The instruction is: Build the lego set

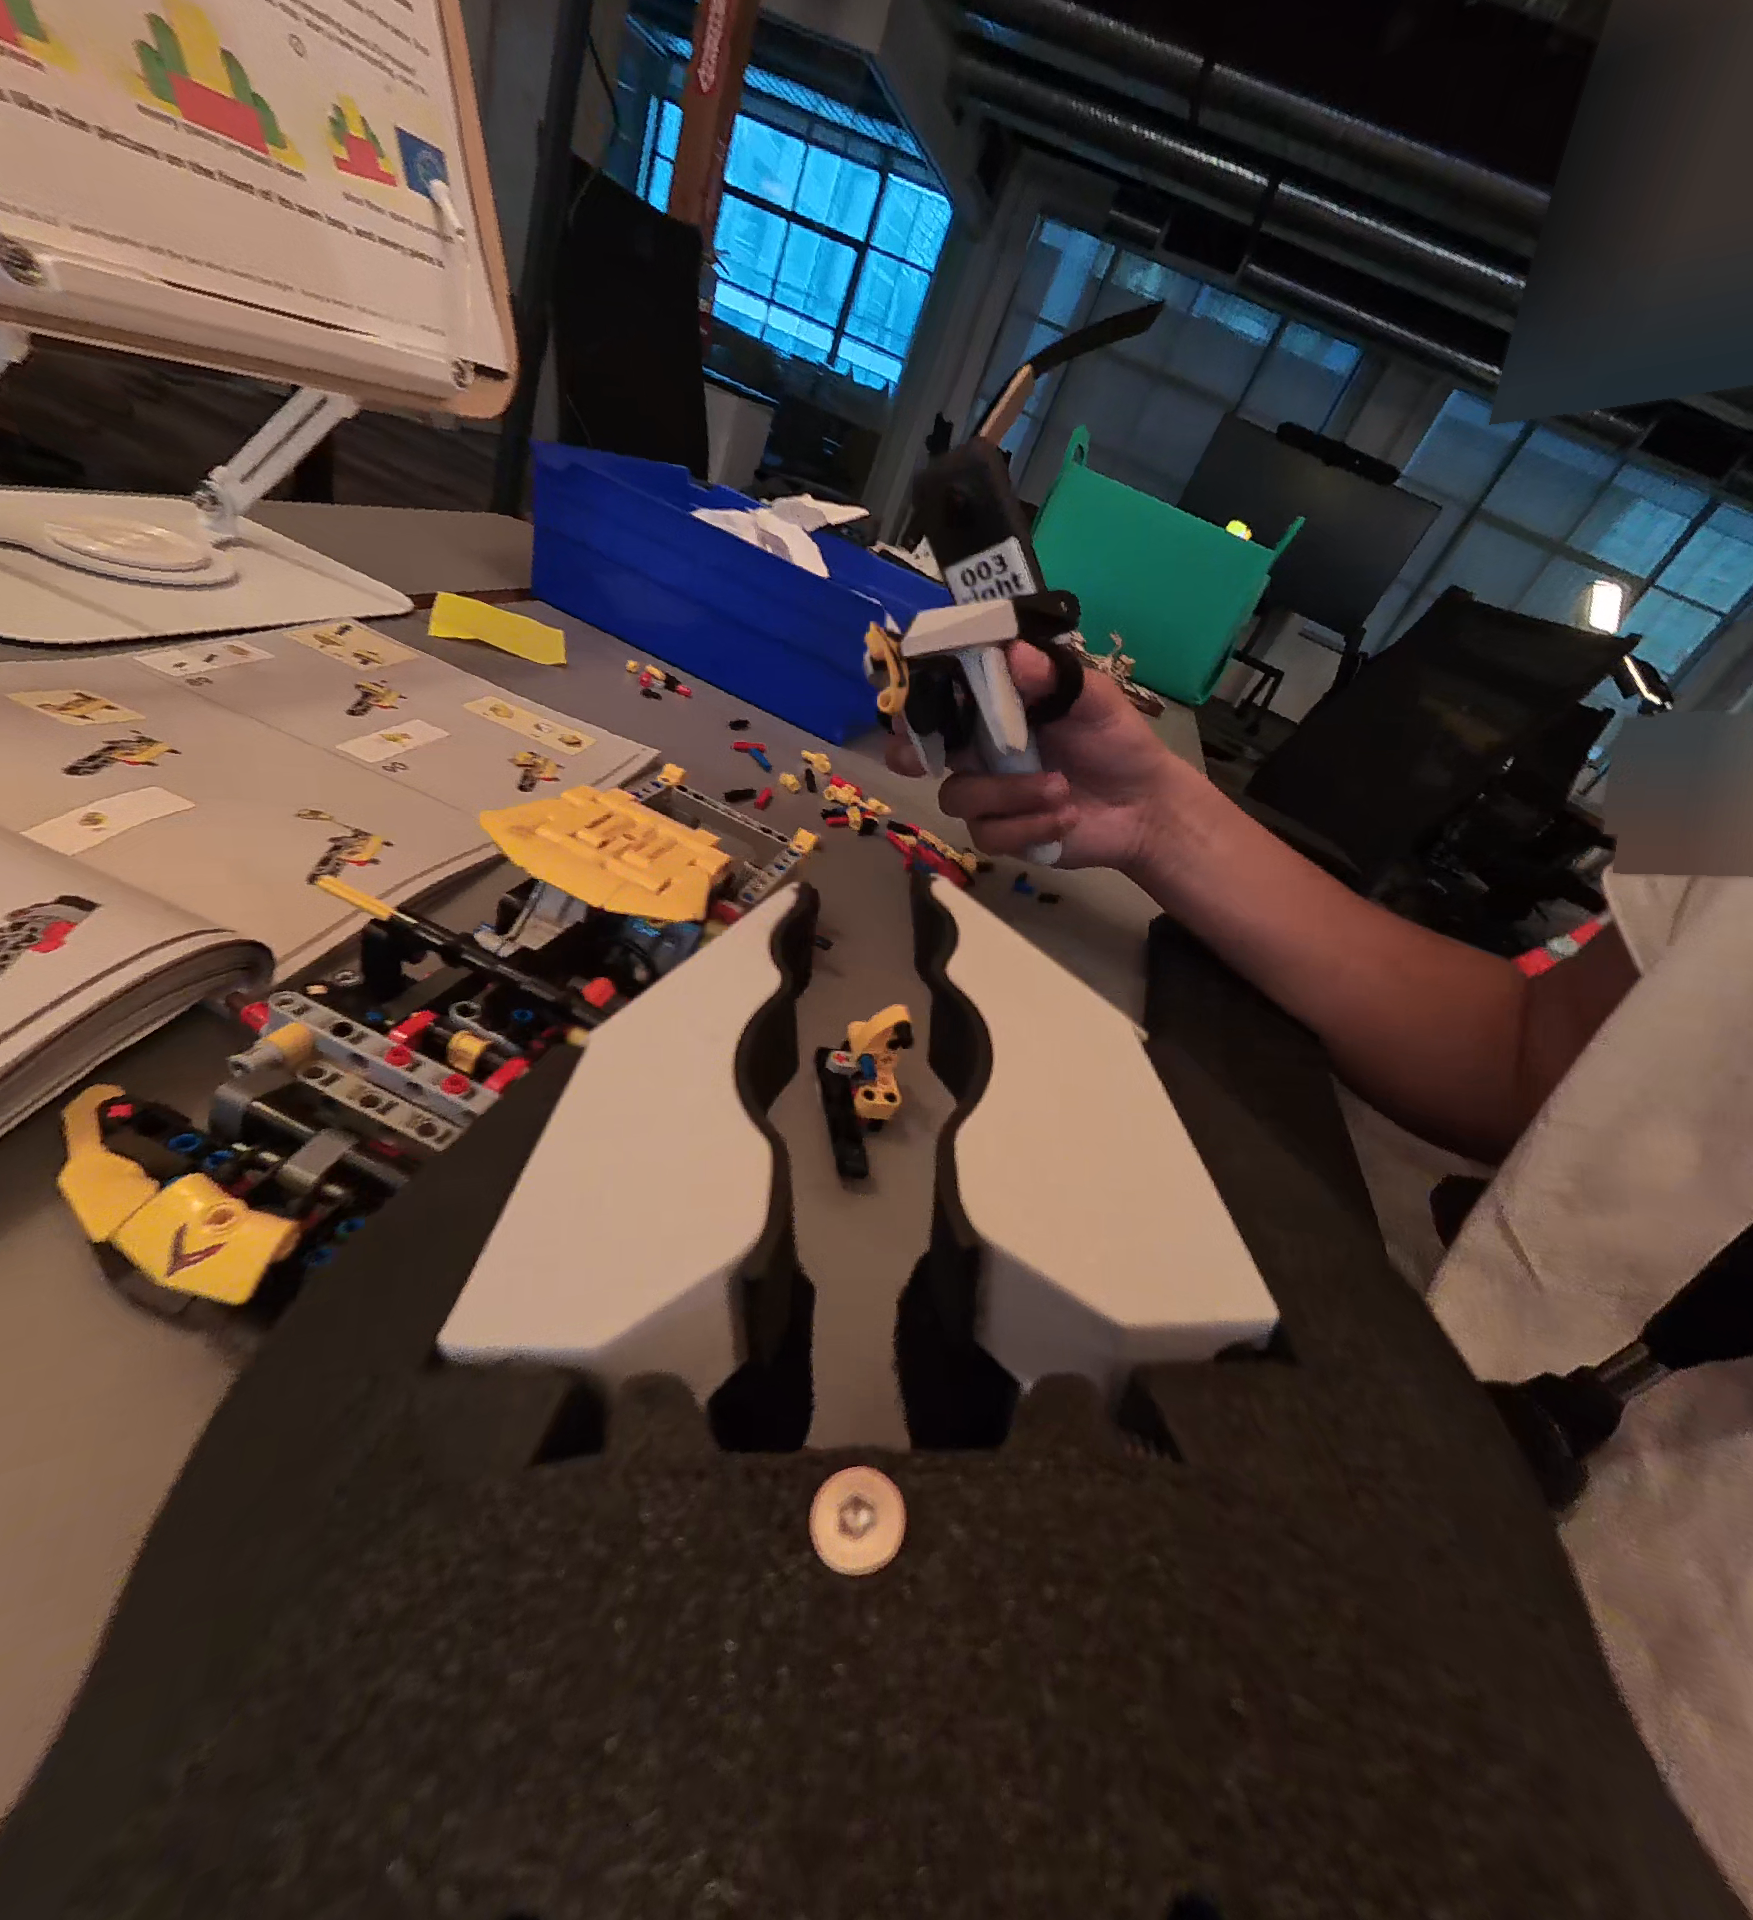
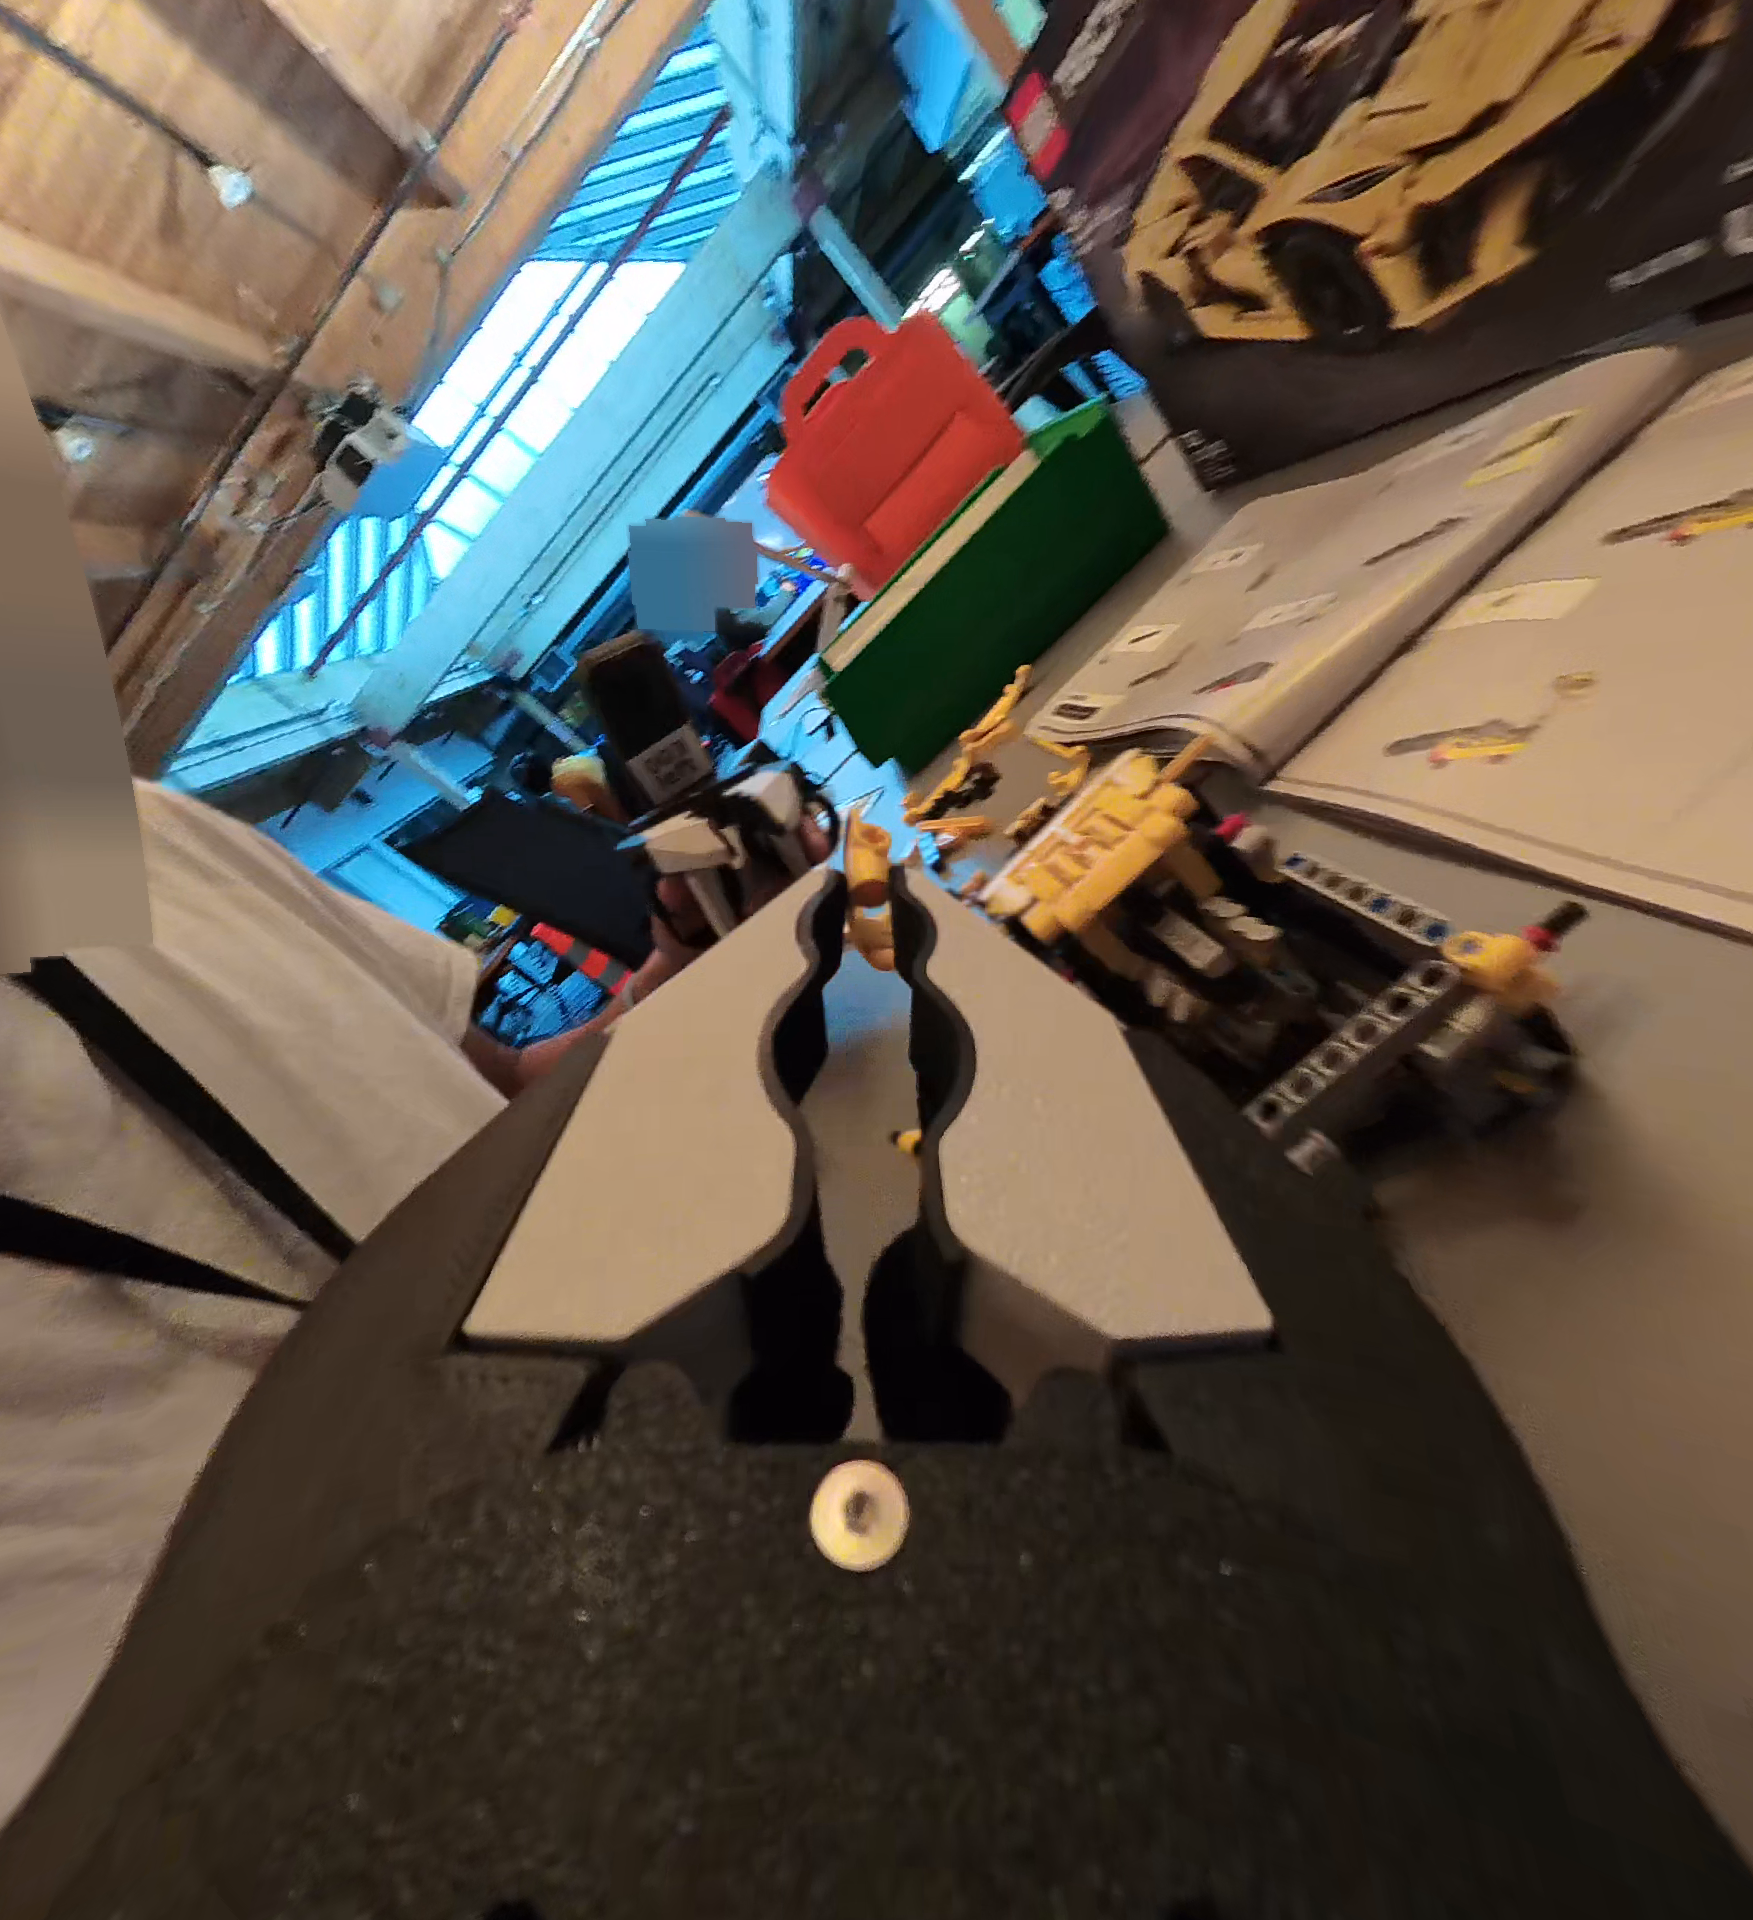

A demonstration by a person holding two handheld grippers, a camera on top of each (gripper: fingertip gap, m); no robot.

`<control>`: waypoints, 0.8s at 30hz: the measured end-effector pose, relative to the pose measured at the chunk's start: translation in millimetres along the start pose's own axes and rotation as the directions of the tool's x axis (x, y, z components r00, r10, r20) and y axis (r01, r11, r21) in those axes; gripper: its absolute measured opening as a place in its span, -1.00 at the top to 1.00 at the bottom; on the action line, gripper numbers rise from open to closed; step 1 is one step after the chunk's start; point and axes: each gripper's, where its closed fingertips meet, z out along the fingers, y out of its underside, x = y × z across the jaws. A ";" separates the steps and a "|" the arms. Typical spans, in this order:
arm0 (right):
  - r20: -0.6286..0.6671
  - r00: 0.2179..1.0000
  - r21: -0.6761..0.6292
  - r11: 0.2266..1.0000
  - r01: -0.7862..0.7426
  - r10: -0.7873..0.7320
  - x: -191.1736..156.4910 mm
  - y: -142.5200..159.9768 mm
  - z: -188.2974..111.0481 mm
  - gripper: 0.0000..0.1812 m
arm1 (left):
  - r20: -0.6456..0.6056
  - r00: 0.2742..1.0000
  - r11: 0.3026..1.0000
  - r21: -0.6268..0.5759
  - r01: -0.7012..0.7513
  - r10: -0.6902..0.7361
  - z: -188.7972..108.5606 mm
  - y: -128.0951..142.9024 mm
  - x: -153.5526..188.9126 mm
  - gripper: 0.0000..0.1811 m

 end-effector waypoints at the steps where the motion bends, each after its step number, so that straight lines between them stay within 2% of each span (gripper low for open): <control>1: 0.033 0.999 -0.009 1.000 0.017 -0.017 -6.8 2.1 3.8 0.92 | -0.014 1.000 1.000 -0.016 -0.002 0.002 2.9 2.8 3.5 0.80; 5: 0.102 0.981 -0.107 0.978 0.177 -0.166 -27.5 23.4 24.3 0.92 | -0.099 0.995 0.997 -0.079 -0.008 0.000 17.0 13.2 26.8 0.79; 11: 0.229 0.910 -0.177 0.905 0.387 -0.345 -56.4 54.4 45.5 0.92 | -0.069 0.990 0.988 -0.078 -0.129 0.124 31.3 16.8 44.5 0.75; 18: 0.344 0.845 -0.215 0.842 0.495 -0.409 -77.6 83.5 57.7 0.93 | -0.104 0.978 0.975 -0.109 -0.191 0.180 41.9 27.9 62.5 0.75; 24: 0.334 0.843 -0.228 0.831 0.507 -0.422 -74.7 87.6 60.6 0.93 | -0.134 0.966 0.968 -0.098 -0.233 0.219 40.4 29.1 71.8 0.87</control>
